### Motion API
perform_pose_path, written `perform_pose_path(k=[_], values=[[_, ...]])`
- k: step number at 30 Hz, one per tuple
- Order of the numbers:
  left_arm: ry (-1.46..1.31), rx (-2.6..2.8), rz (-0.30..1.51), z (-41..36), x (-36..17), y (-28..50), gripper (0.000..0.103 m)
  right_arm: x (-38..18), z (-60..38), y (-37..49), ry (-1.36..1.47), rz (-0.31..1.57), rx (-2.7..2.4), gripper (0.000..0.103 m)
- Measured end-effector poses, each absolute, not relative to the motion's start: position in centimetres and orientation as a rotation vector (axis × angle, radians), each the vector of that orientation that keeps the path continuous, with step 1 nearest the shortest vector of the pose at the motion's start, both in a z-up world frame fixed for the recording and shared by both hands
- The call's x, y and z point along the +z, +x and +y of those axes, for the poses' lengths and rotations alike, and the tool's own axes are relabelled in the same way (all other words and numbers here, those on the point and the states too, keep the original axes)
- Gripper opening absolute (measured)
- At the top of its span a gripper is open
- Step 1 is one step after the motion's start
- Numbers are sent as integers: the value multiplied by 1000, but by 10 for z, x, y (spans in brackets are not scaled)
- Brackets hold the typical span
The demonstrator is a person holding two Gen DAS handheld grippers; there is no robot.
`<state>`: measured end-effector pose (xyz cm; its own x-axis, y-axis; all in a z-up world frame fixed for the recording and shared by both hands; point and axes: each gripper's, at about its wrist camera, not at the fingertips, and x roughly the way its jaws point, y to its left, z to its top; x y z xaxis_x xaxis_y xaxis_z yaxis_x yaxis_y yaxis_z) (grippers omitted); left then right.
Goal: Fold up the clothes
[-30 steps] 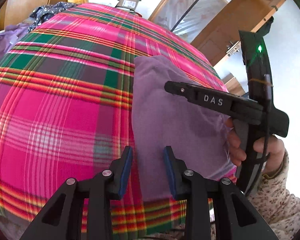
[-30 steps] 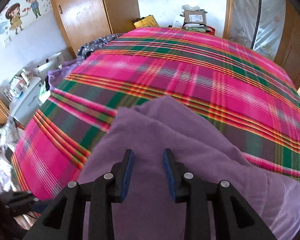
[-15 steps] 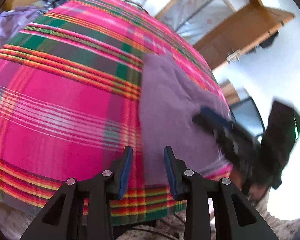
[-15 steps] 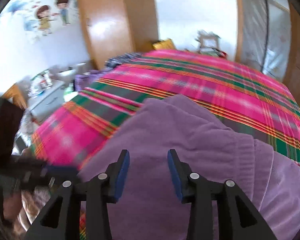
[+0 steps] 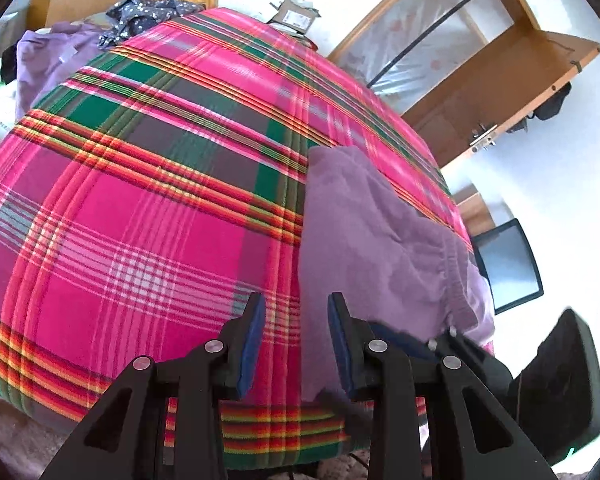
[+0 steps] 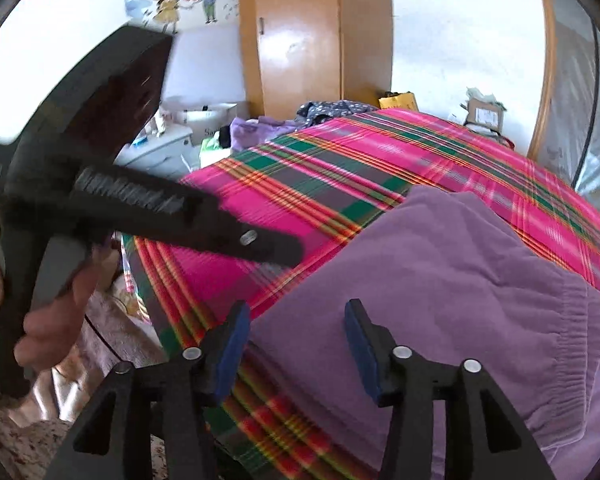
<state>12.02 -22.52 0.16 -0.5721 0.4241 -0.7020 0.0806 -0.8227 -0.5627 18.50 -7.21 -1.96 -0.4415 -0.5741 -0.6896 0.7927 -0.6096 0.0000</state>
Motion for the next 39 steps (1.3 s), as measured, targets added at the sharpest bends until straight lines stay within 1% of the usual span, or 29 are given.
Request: perform_pose_path(k=[12, 18, 23, 24, 25, 27, 34, 39], values=[[-1338, 2491, -837, -224, 3, 114, 33, -37, -93, 201, 801, 588, -2184, 52], [-1334, 2487, -836, -224, 5, 111, 33, -38, -95, 203, 792, 589, -2210, 51], [-1350, 2449, -839, -220, 3, 101, 33, -36, -90, 199, 799, 554, -2228, 38], [-1354, 2441, -839, -220, 3, 99, 33, -34, -88, 199, 796, 544, -2235, 30], [-1357, 2433, -840, -219, 3, 97, 33, -33, -86, 199, 793, 533, -2243, 19], [-1369, 2415, -842, -217, 2, 93, 33, -30, -81, 199, 784, 516, -2258, 15], [-1420, 2334, -898, -215, -7, 78, 33, -18, -71, 201, 728, 446, -2286, 13], [-1427, 2273, -894, -208, -7, 63, 33, -6, -60, 202, 673, 387, -2300, 13]])
